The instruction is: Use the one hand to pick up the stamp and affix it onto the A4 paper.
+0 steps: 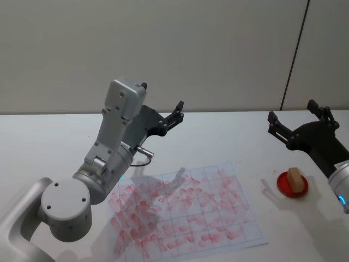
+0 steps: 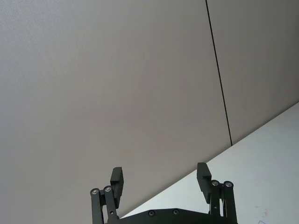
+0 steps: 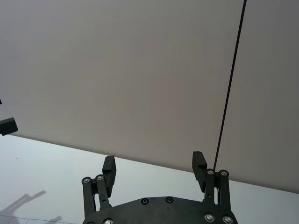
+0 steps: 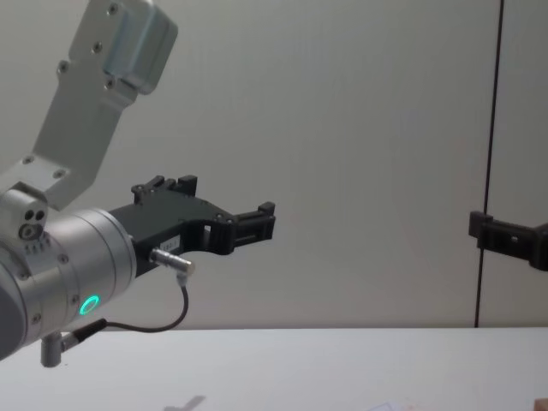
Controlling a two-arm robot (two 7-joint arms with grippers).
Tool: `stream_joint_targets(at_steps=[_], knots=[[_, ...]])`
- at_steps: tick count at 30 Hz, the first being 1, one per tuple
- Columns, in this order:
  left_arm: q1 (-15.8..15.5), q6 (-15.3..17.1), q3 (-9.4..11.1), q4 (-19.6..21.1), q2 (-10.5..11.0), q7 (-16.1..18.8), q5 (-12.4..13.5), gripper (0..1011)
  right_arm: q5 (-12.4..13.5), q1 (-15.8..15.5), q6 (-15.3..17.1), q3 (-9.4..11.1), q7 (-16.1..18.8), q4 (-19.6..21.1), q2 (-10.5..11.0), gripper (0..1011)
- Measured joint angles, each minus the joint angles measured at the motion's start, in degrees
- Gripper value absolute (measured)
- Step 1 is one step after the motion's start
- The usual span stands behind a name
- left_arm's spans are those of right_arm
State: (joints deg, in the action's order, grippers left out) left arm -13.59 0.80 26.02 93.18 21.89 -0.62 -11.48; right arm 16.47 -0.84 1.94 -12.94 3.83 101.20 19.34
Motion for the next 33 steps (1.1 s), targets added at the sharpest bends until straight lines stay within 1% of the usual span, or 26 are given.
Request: stream_joint_targets(at_steps=[33], knots=[[0.0, 0.0, 0.0, 0.0, 0.0, 0.0, 0.0, 1001, 0.0, 0.0, 0.0, 0.0, 0.0, 0.0, 0.0, 1001]])
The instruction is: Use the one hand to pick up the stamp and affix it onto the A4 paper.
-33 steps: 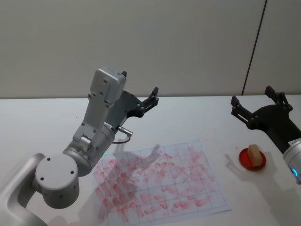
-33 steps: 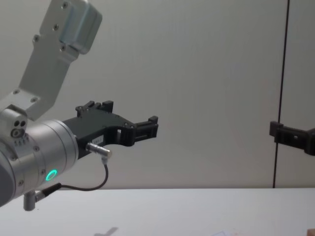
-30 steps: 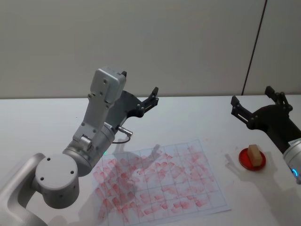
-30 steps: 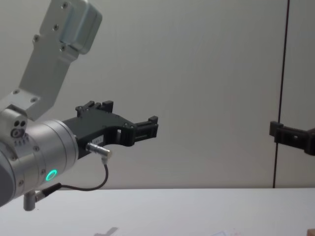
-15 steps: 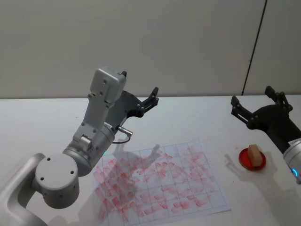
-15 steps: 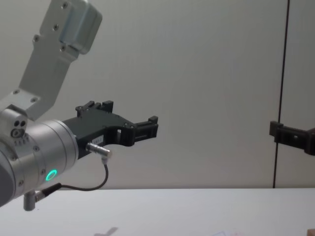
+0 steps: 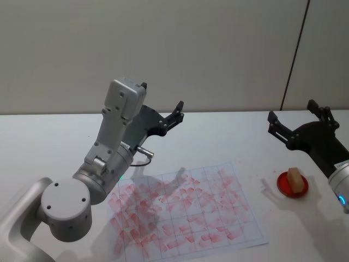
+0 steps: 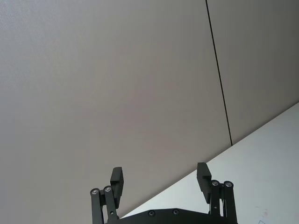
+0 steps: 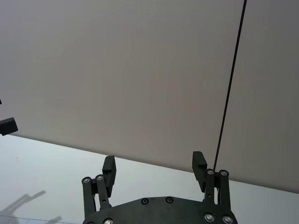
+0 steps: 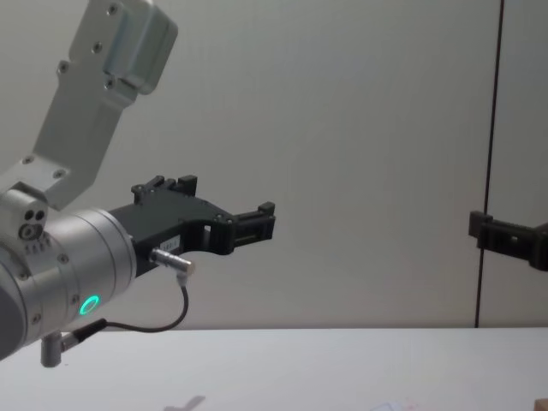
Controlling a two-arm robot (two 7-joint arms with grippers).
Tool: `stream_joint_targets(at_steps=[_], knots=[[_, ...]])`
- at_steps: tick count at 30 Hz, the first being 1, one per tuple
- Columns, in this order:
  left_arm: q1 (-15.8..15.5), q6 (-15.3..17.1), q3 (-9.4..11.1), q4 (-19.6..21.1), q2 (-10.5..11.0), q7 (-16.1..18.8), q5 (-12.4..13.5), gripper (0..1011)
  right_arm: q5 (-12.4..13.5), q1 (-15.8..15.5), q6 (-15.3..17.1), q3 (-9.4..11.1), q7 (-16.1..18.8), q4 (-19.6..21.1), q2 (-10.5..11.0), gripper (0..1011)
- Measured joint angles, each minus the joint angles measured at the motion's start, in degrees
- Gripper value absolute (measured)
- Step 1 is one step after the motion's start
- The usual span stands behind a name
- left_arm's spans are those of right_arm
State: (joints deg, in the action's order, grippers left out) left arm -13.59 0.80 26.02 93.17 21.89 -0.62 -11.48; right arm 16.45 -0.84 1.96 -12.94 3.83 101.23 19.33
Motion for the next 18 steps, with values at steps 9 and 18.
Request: stream_joint_targets(at_steps=[9, 18], knots=[[0.0, 0.0, 0.0, 0.0, 0.0, 0.0, 0.0, 1002, -0.6, -0.4, 2.8, -0.3, -2.7, 1.3, -0.6, 1001], [0.0, 0.0, 0.0, 0.0, 0.0, 0.0, 0.0, 1002, -1.5, -1.5, 9.8, -0.8, -8.6, 3.2, -1.9, 1001]])
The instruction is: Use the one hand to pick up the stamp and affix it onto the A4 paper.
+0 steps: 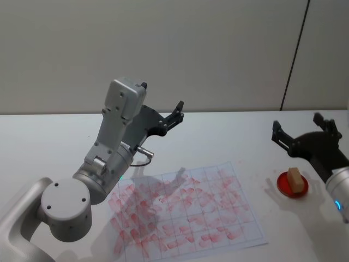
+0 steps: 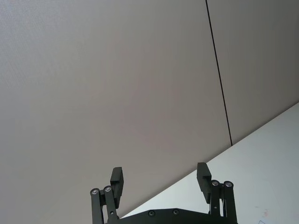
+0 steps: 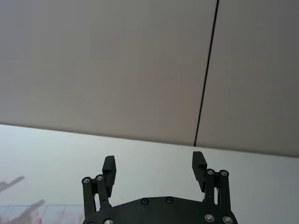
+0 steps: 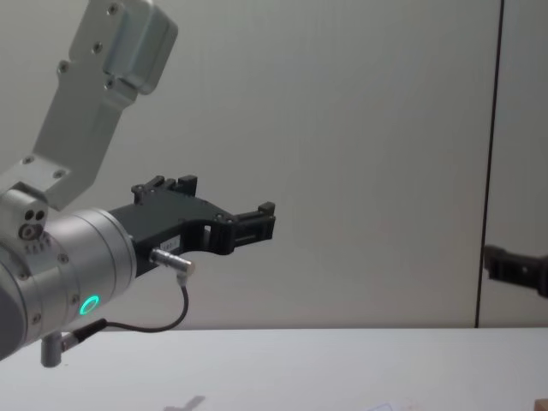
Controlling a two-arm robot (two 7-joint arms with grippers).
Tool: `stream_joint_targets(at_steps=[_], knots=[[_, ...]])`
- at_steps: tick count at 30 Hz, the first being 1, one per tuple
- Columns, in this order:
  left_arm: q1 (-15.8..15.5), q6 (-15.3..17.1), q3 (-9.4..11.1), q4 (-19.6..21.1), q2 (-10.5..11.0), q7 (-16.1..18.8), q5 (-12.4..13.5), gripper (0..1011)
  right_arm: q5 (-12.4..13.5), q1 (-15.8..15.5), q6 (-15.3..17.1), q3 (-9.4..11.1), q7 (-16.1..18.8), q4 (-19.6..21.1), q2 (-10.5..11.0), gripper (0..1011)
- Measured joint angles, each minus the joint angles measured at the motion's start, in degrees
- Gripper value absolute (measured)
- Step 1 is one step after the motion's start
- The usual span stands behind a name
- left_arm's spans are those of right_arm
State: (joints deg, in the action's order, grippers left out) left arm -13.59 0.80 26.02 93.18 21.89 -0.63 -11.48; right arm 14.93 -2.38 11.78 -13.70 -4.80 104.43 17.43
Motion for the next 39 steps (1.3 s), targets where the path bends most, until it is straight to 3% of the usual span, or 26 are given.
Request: stream_joint_targets(at_steps=[16, 33, 39], knots=[[0.0, 0.0, 0.0, 0.0, 0.0, 0.0, 0.0, 1001, -0.8, -1.8, 8.6, -0.6, -6.9, -0.9, -2.2, 1001], [0.0, 0.0, 0.0, 0.0, 0.0, 0.0, 0.0, 1001, -1.9, -2.1, 10.6, -0.9, -7.8, -4.9, -3.9, 994], [0.0, 0.0, 0.0, 0.0, 0.0, 0.0, 0.0, 1001, -2.6, -1.7, 10.9, -1.0, -7.7, -6.5, -4.6, 855]])
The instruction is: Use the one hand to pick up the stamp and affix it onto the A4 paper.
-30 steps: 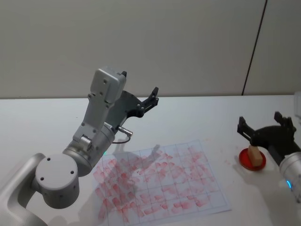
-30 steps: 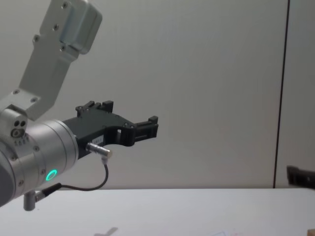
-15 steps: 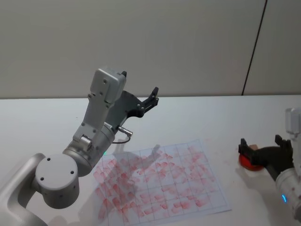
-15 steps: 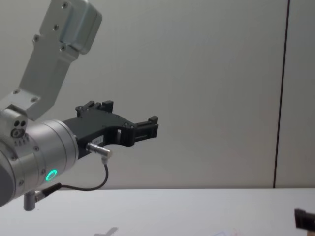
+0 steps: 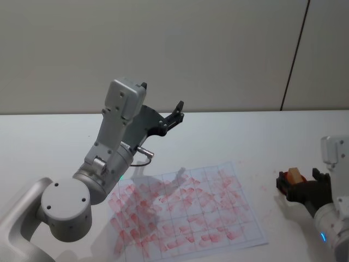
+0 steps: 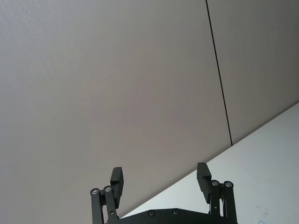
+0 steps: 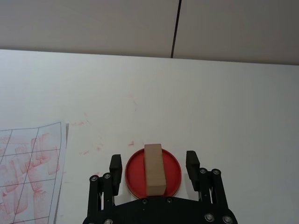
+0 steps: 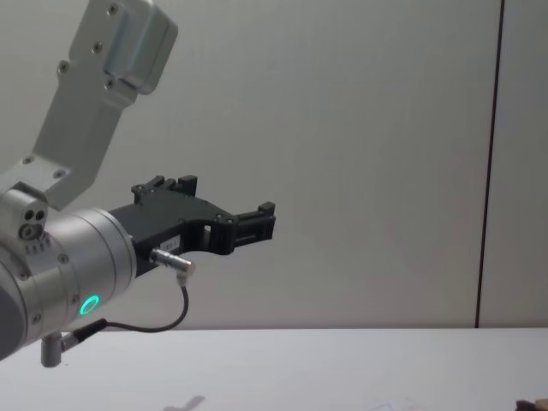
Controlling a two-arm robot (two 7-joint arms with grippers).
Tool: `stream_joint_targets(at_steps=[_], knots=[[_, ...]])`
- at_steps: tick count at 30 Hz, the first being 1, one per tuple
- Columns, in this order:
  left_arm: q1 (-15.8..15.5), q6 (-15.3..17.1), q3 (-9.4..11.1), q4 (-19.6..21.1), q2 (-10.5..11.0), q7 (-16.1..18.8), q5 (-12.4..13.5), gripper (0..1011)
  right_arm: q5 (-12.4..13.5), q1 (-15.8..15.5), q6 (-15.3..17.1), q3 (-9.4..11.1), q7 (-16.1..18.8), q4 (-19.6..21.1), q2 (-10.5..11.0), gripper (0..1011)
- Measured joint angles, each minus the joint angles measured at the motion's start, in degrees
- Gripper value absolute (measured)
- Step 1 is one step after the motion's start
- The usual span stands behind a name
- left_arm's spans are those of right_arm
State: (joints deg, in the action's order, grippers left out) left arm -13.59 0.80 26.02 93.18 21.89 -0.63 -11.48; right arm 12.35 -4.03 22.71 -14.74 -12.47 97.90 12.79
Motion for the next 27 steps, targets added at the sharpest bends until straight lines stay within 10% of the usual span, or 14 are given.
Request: stream_joint_targets(at_steps=[21, 27], knots=[[0.0, 0.0, 0.0, 0.0, 0.0, 0.0, 0.0, 1001, -1.8, 0.6, 1.3, 0.4, -0.5, -1.9, -1.2, 236], [0.0, 0.0, 0.0, 0.0, 0.0, 0.0, 0.0, 1002, -2.8, 0.5, 0.8, 0.4, 0.2, -0.6, -1.4, 217]])
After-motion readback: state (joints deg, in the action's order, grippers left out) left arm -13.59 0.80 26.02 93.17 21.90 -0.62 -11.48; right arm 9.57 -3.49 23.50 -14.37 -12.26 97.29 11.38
